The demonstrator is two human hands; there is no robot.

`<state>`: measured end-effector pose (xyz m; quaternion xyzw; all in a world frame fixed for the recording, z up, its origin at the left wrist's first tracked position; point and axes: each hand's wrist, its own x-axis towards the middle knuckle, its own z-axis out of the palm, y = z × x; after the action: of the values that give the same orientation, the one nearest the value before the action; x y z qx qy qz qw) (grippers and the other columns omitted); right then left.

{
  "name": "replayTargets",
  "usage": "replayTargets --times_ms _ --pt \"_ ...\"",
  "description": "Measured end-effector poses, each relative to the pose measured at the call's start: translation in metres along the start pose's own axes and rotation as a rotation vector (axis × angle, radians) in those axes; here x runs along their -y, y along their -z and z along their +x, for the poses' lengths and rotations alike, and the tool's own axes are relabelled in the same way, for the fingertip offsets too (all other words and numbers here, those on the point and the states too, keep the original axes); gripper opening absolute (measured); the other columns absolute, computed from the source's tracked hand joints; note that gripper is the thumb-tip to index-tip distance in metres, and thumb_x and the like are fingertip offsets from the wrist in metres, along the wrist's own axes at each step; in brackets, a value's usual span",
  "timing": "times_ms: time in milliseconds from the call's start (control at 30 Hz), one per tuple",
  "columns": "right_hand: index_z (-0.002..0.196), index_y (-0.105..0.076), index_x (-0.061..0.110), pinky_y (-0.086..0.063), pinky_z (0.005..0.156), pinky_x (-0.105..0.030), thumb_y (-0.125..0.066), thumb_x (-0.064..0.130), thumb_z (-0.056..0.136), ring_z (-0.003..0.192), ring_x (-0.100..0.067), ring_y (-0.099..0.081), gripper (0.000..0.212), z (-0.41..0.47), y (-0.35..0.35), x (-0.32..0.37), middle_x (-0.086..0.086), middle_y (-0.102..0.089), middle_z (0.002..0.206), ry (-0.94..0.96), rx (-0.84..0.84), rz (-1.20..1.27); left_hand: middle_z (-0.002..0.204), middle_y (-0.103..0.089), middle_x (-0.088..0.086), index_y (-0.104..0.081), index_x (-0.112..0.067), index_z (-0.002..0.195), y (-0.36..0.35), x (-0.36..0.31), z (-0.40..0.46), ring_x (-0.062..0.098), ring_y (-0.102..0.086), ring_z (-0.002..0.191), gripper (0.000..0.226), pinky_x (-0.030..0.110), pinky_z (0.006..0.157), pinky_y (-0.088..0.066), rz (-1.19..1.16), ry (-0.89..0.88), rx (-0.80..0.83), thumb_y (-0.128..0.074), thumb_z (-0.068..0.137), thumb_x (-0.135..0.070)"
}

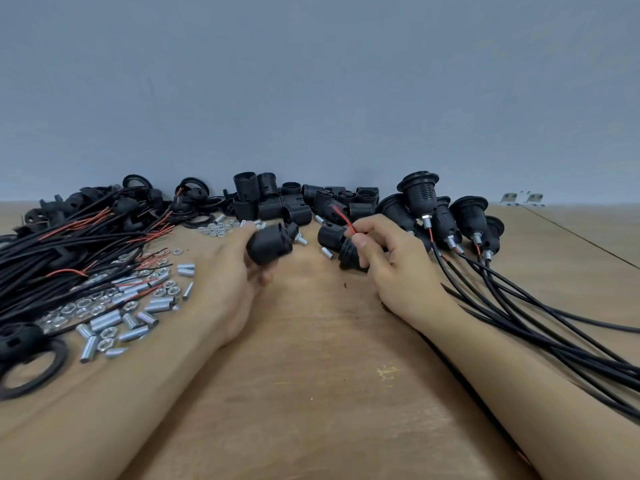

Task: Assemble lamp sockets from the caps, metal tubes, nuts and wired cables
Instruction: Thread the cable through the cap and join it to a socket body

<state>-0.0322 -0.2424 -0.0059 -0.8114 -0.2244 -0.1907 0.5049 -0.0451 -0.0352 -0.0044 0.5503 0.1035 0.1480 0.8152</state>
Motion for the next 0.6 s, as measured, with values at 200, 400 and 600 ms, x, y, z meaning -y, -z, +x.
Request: replayTargets --times_ms 200,400,600 --pt "0.092 -0.053 0.025 -0.054 0.060 -0.029 -0.052 0.005 0.097 0.059 -0.011 -0.066 0.022 -0.005 -0.006 0.002 0.004 -0.067 0.074 -0.043 0.055 0.013 0.061 -0.049 0.011 -0.049 -0.016 0.068 -0.004 0.005 -0.001 0.016 -0.027 0.038 0.042 0.027 0.049 -0.019 0.071 0.016 0.124 -0.043 0.104 -0.037" --pt "0.092 -0.058 0.026 -0.050 0.058 -0.031 -0.056 0.004 0.092 0.066 -0.021 -0.064 0.022 -0.006 -0.009 0.004 0.002 -0.068 0.079 -0.011 0.036 0.032 0.065 -0.053 0.016 -0.051 -0.005 0.073 -0.014 0.005 -0.005 0.021 -0.040 0.044 0.048 0.028 0.049 -0.030 0.118 0.064 0.296 -0.044 0.102 -0.042" --pt "0.084 -0.057 0.016 -0.036 0.050 -0.014 -0.061 0.010 0.095 0.045 -0.004 -0.045 0.013 -0.008 -0.010 0.012 0.011 -0.058 0.059 0.029 0.112 0.049 0.067 -0.060 0.009 -0.066 -0.011 0.077 -0.016 0.008 -0.007 0.022 -0.051 0.053 0.043 0.022 0.047 -0.033 0.317 -0.021 0.375 -0.051 0.100 -0.044"
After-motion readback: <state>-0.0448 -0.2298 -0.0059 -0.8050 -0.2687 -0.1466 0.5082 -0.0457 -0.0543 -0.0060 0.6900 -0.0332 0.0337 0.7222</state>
